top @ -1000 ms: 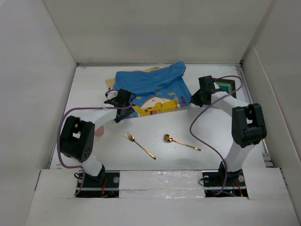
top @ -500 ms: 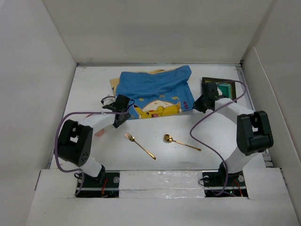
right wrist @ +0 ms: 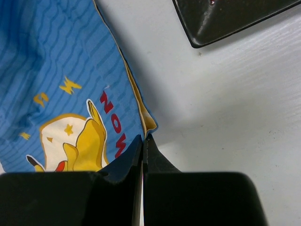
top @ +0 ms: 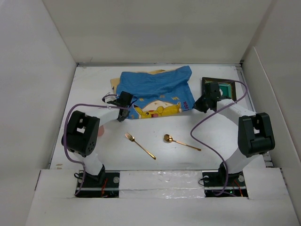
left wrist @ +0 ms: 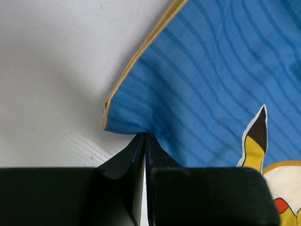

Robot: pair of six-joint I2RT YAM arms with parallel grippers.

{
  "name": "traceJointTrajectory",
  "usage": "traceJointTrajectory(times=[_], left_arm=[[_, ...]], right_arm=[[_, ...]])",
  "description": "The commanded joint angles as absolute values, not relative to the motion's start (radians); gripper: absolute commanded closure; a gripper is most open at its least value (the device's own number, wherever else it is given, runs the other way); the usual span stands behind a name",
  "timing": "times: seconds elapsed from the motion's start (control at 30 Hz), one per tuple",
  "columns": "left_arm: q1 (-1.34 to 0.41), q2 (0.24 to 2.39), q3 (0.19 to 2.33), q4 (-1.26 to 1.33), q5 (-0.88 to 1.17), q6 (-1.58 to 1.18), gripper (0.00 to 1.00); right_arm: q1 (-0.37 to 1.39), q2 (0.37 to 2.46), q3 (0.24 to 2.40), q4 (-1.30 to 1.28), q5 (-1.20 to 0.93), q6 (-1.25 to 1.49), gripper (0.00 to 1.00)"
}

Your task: Set the dinner table for one person

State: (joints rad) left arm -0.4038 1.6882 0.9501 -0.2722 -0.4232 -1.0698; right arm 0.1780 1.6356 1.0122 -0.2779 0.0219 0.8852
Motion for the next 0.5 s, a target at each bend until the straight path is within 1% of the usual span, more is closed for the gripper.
traceJointTrajectory(times=[0.0,0.13,0.2,0.23,0.33,0.47], left_arm=[[-0.402,1.713,0.948,-0.293,-0.448,-1.089,1.0],[-0.402,1.646,0.979,-0.288,-0.477,-1.025,1.0],[-0.402,1.556,1.017,-0.265,-0.501,-0.973,1.0],[-0.402,1.504,1.055,-0.258,-0.529,-0.925,1.0],[-0.402,1.444,1.124,-0.265,-0.564,-0.861,1.0],[-0.402,1.335,1.235,-0.278,-0.574,-0.767,1.0]], right_arm=[[0.172,1.588,1.005,-0.248,0.008,0.861,1.0],[0.172,1.562,1.011,-0.256,0.008,0.833,1.0],[0.172,1.546,1.028,-0.27,-0.04,0.822,1.0],[0.172,1.525,1.044,-0.282,-0.052,0.806,1.0],[0.172,1.48,1.072,-0.311,-0.049,0.79,1.0],[0.181,1.361,1.127,-0.389,-0.052,0.764,1.0]])
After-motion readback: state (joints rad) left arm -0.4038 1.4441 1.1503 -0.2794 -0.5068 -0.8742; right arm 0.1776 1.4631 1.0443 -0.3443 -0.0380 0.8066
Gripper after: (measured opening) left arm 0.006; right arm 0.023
